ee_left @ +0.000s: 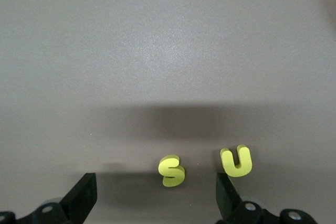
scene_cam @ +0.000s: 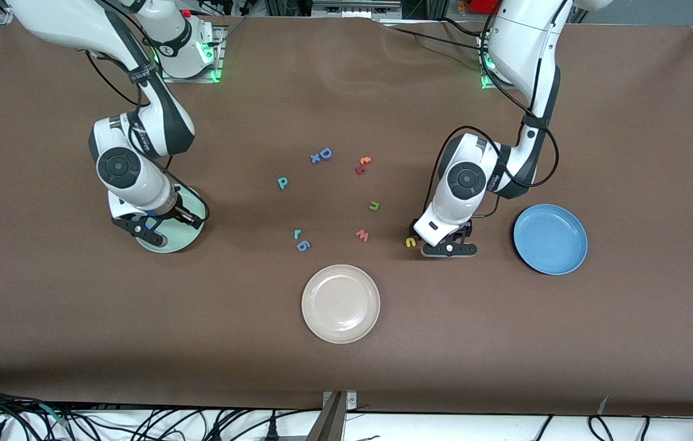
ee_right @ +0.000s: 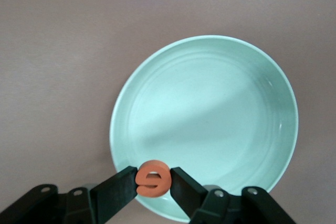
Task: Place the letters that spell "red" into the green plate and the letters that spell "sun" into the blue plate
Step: 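Carry the orange e onto the green plate and open the right gripper, then grasp the yellow s with the left gripper while the right gripper grasps the teal d, then carry the s to the blue plate while the right gripper carries the d, then reach the left gripper to the yellow u while the right gripper reaches a teal letter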
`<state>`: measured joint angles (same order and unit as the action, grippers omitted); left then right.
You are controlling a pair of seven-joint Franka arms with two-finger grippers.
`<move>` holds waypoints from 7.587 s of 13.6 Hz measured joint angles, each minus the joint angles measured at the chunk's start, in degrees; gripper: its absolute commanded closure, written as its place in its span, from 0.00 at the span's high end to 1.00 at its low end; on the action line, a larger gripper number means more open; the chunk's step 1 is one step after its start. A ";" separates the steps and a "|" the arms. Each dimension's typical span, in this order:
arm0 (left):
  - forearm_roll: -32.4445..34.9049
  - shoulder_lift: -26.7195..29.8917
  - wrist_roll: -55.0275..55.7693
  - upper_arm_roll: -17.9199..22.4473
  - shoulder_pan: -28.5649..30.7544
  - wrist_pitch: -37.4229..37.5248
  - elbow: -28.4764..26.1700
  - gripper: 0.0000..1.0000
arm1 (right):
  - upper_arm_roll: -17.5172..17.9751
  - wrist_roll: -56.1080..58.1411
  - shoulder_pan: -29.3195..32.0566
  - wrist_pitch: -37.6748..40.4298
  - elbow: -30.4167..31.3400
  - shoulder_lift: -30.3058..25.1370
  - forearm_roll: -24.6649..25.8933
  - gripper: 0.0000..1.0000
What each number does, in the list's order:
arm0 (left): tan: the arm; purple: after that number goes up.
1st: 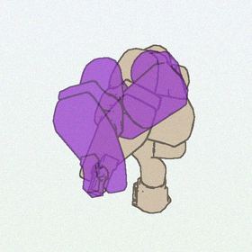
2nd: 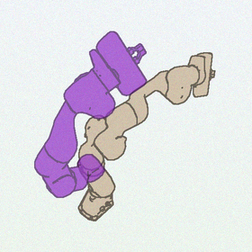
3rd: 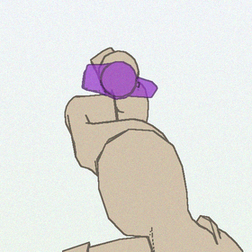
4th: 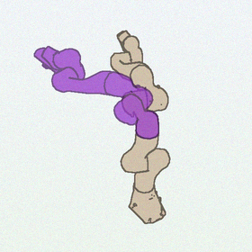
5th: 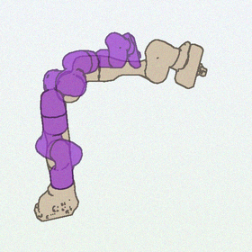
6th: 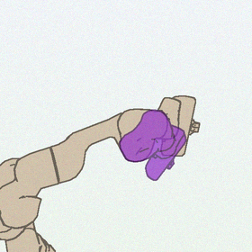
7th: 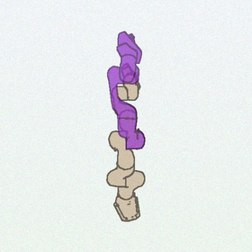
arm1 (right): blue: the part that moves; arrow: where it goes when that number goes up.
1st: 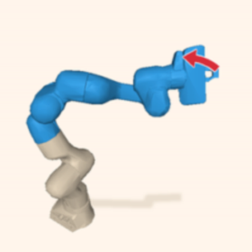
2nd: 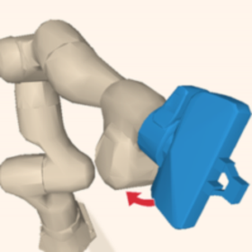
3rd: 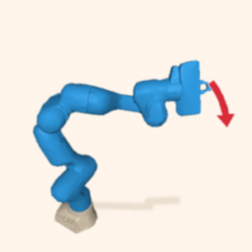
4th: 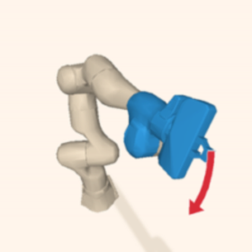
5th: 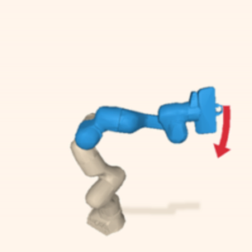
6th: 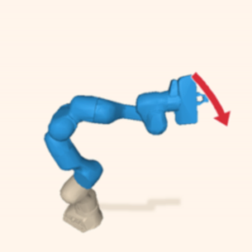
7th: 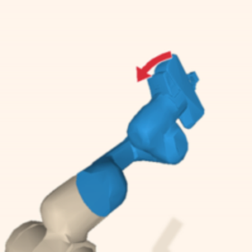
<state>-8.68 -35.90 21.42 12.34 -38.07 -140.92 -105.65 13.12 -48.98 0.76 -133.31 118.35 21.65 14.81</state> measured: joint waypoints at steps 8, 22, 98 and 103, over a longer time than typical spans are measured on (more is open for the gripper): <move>0.17 -1.45 0.00 -0.02 0.01 -2.41 -0.41 0.98 | 4.01 -6.80 -0.05 -0.21 -0.48 0.30 -2.74 0.90; 0.17 -2.03 2.86 -0.61 -0.07 -3.16 -0.22 0.52 | 12.55 -36.50 -11.30 -7.82 1.26 6.47 -3.24 0.88; 1.45 10.84 -4.45 -13.76 17.65 -3.01 -7.22 1.00 | -5.68 -10.29 -20.21 -7.97 -7.95 5.61 -15.85 0.99; 0.89 3.88 -2.92 -13.80 15.29 1.98 2.60 1.00 | -5.75 -15.55 -23.87 -13.45 -11.86 13.22 -11.18 0.99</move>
<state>-7.79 -32.02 18.50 -1.47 -22.78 -138.94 -103.05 7.37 -64.53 -23.12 -146.76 106.49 34.87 3.63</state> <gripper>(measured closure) 0.000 0.004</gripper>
